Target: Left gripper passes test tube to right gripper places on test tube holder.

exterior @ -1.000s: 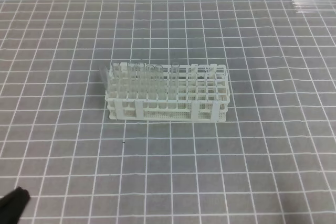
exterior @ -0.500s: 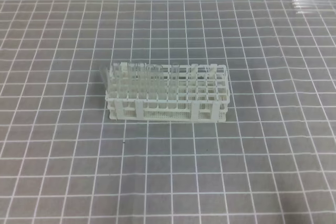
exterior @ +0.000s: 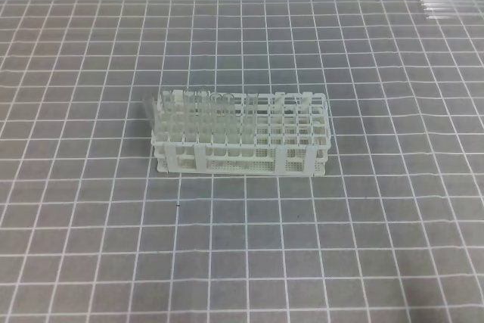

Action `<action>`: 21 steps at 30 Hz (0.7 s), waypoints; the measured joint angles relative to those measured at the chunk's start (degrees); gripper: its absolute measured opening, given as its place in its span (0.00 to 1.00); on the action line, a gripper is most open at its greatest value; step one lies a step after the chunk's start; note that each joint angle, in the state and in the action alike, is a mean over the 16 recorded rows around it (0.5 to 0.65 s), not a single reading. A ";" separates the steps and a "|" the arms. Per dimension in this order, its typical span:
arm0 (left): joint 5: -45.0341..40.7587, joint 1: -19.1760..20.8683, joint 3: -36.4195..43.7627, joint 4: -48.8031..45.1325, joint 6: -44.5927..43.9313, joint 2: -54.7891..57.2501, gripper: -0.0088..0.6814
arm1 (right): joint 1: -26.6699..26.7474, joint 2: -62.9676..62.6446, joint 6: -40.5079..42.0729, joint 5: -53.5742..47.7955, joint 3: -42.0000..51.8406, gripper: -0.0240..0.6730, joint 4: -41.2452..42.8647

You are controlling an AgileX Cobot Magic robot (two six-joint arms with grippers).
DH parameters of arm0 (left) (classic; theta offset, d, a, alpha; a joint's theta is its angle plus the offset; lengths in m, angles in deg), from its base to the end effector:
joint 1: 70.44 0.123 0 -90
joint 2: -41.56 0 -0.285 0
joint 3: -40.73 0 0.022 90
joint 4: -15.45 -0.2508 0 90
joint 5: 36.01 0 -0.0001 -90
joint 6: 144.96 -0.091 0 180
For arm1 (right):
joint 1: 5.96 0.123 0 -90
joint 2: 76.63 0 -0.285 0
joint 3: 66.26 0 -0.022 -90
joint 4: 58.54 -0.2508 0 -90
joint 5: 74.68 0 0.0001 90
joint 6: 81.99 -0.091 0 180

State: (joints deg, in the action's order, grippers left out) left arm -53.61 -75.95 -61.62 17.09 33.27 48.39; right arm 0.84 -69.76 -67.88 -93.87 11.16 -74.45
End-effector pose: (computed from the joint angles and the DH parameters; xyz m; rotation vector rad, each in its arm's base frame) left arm 0.0532 -0.0059 0.1838 0.0951 1.7796 -0.0744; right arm 0.0514 0.0144 0.1838 -0.1561 1.7899 0.1778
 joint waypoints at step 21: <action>-0.72 -0.02 0.15 -0.13 0.54 -0.77 0.01 | 0.00 0.14 0.00 0.00 0.00 0.02 0.00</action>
State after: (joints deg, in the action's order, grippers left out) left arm -54.33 -75.97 -61.47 16.96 33.81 47.61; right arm 0.84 -69.62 -67.88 -93.87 11.16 -74.45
